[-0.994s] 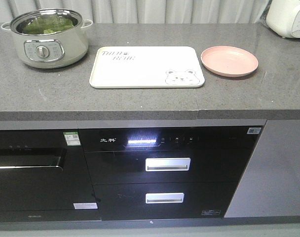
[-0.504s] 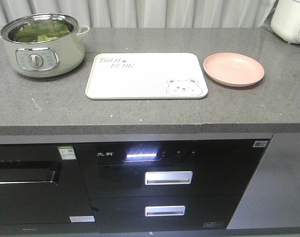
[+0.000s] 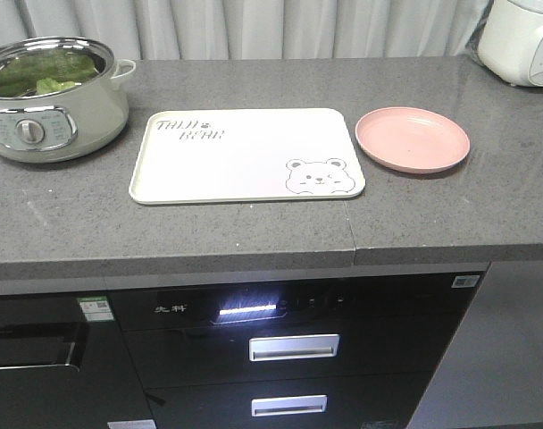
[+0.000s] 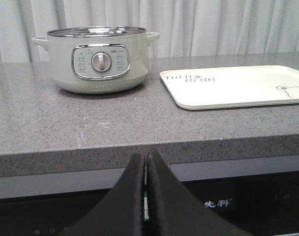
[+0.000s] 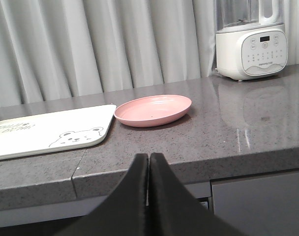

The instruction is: Transfer vegetables to tray and serve

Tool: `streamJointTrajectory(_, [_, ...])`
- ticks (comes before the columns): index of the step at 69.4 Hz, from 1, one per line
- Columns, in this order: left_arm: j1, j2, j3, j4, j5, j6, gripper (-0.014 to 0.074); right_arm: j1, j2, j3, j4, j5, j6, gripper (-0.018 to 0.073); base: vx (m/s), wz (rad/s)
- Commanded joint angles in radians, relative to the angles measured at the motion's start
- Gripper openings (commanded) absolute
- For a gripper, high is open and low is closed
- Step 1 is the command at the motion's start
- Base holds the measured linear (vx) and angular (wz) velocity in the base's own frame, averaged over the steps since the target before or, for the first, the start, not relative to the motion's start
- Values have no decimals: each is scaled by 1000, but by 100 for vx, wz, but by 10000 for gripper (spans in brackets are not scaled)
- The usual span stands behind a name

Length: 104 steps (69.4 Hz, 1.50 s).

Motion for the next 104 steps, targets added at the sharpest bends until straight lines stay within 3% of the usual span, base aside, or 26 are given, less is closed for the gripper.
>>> streamJointTrajectory(1, [1,-14,27,-10,-68,-8,-6,-5,-7,15,-9,-75,-3,-3,10,-5])
streamJointTrajectory(104, [1,-14,27,-10,-68,-8,-6,-5,-7,15,-9,-77,-3,-3,11,2])
